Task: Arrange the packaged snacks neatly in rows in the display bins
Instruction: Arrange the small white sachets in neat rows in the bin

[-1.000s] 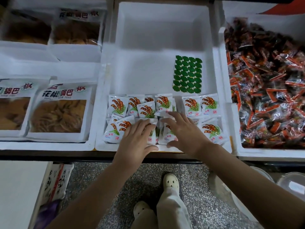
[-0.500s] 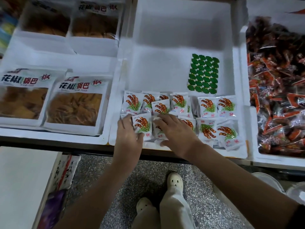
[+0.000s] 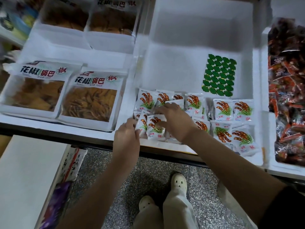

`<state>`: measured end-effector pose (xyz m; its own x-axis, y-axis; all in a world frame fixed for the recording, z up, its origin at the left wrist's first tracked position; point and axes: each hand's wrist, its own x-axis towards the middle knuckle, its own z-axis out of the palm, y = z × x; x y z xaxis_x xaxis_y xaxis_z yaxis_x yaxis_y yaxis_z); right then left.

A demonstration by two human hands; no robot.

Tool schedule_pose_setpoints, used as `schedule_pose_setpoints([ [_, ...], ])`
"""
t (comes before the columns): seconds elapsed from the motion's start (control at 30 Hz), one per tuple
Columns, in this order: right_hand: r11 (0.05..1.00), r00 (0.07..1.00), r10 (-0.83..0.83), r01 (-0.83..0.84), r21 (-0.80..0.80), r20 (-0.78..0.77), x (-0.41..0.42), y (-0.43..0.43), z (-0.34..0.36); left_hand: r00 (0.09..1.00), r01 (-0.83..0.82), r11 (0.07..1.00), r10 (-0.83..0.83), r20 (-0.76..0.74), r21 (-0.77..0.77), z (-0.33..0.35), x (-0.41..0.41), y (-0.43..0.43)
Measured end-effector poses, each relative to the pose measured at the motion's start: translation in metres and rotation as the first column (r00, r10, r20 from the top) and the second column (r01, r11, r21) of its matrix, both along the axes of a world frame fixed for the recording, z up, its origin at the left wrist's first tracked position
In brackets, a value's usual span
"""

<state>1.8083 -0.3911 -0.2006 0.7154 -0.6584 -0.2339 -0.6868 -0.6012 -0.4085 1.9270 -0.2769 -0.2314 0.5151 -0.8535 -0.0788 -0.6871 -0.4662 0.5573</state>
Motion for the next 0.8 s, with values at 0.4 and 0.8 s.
schedule_pose_setpoints([
  [0.4,0.938,0.935,-0.271,0.203,0.282,0.230,0.029,0.000,-0.010,0.999,-0.041,0.992,0.042,0.003,-0.121,-0.001,0.010,0.012],
  [0.8,0.985,0.940,-0.160,0.133,0.108,0.301,0.025,0.003,-0.009,0.922,0.339,0.940,-0.337,0.193,0.024,-0.008,0.007,0.004],
])
